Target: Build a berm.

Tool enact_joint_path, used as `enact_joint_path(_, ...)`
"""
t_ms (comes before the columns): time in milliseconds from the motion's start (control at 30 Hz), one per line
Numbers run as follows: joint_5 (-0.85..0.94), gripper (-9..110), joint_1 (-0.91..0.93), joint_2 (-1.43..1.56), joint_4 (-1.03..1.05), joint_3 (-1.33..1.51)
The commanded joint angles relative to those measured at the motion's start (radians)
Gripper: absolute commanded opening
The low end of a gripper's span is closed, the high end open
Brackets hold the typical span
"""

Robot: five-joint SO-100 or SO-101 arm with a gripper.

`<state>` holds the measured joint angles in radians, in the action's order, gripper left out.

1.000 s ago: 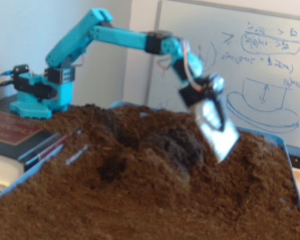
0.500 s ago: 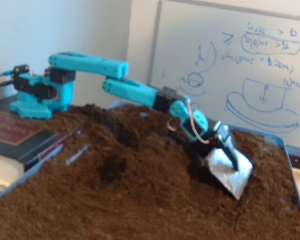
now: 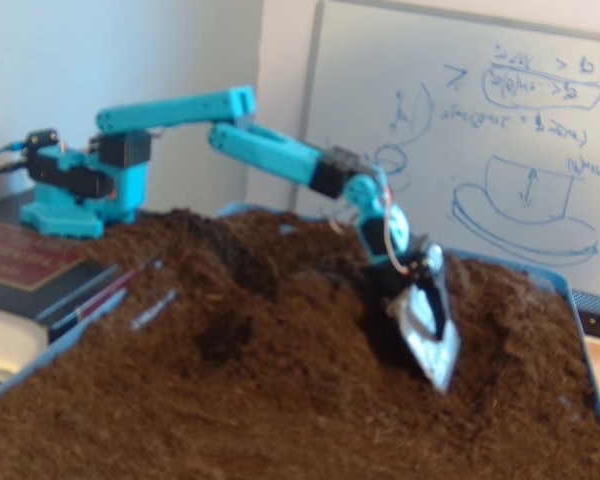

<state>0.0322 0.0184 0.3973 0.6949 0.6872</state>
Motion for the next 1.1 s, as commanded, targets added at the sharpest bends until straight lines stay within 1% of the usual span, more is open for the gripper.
enact_joint_path(0, 0.009, 0, 0.028, 0.183, 0.051, 0.19)
enact_joint_path(200, 0.054, 0, 0.028, 0.397, 0.049, 0.505)
enact_joint_path(333, 0.06, 0, 0.021, 0.514, 0.049, 0.652)
enact_joint_path(533, 0.061, 0, 0.021, 0.669, 0.049, 0.805)
enact_joint_path(667, 0.044, 0, 0.017, 0.744, 0.049, 0.839)
enact_joint_path(767, 0.041, 0, 0.017, 0.805, 0.037, 0.747)
enact_joint_path(867, 0.041, 0, 0.017, 0.798, -0.035, 0.543)
enact_joint_path(967, 0.041, 0, 0.028, 0.692, -0.146, 0.318)
enact_joint_path(1067, 0.041, 0, 0.058, 0.514, -0.252, 0.15)
